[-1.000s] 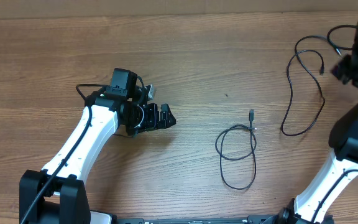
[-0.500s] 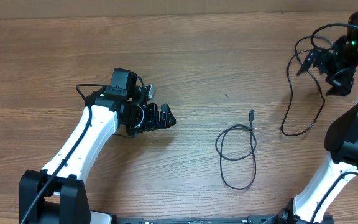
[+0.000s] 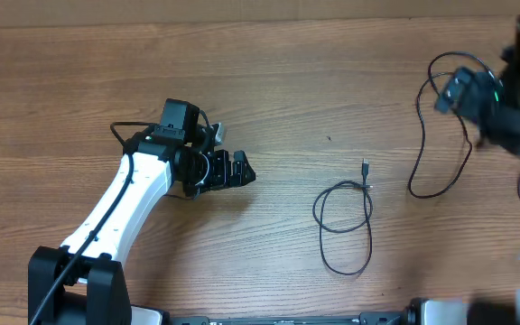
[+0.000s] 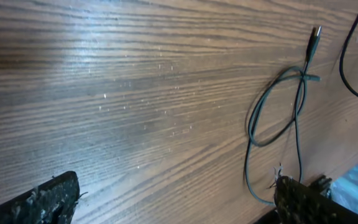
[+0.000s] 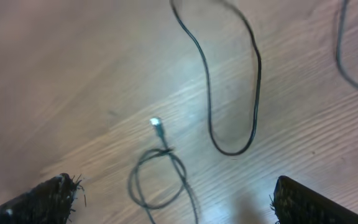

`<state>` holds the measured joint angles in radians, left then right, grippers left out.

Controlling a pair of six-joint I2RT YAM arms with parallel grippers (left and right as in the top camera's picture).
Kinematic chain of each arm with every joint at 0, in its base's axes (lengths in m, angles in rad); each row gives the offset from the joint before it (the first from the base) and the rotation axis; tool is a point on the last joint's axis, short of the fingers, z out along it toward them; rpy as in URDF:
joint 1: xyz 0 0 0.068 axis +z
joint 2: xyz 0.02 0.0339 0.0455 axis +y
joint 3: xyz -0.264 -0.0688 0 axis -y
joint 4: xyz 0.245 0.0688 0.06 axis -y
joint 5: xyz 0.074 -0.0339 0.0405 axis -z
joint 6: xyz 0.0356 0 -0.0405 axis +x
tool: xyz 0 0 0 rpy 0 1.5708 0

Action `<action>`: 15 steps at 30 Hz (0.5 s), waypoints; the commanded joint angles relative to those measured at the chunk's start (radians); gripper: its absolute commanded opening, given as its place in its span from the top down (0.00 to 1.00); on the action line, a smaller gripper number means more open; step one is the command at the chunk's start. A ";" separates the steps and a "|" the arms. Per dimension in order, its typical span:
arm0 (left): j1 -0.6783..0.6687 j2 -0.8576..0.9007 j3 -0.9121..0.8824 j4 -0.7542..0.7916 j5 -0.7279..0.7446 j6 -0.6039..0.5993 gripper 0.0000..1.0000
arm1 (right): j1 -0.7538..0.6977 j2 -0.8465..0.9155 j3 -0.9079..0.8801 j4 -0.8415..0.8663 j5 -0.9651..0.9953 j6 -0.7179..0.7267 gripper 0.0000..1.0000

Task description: Untangle cables

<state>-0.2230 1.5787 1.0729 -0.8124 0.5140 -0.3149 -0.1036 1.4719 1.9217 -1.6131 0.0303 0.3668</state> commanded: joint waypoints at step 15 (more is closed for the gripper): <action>-0.006 0.009 0.002 0.002 -0.002 -0.003 0.01 | 0.007 -0.307 -0.914 0.459 0.066 0.294 0.14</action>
<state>-0.2230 1.5787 1.0729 -0.8120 0.5110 -0.3149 -0.0967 1.1576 1.0817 -1.2148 0.0841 0.5537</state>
